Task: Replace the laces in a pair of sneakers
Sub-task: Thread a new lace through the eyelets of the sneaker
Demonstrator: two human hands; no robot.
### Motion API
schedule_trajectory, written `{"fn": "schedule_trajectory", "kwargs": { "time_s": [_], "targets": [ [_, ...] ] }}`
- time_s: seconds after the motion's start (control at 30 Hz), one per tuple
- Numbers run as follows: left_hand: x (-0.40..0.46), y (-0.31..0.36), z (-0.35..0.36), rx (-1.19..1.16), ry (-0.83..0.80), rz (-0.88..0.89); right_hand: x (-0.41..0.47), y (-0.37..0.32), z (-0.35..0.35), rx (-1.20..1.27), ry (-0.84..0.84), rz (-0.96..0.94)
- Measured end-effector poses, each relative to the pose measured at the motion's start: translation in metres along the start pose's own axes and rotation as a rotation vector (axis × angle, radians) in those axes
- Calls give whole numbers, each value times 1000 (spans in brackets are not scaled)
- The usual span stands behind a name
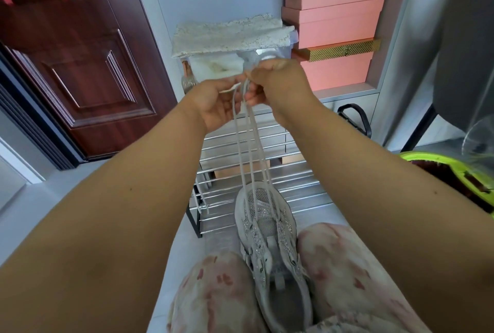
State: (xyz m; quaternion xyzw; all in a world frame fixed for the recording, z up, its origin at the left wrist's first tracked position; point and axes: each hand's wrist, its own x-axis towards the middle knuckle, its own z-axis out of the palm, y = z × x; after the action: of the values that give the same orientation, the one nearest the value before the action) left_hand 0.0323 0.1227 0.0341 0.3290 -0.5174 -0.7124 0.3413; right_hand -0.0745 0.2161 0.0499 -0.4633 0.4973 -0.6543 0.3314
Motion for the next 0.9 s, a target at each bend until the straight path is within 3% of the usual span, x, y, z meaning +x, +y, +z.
{"fn": "schedule_trajectory", "kwargs": {
  "time_s": [0.17,0.37,0.6,0.77,0.9],
  "targets": [
    [-9,-26,-13,-30,-31,-102,25,-17,7,94,73,-8],
    [-28,-29,-10,50,-283,-17,44,-22,16,87,77,99],
    [-27,-35,-3,63,-109,52,38,-7,15,59,48,157],
    [-26,-36,-1,50,-54,40,-3,22,-7,-254,105,223],
    [-25,-36,1,42,-58,27,-56,56,-14,-398,-34,218]
  ]
}}
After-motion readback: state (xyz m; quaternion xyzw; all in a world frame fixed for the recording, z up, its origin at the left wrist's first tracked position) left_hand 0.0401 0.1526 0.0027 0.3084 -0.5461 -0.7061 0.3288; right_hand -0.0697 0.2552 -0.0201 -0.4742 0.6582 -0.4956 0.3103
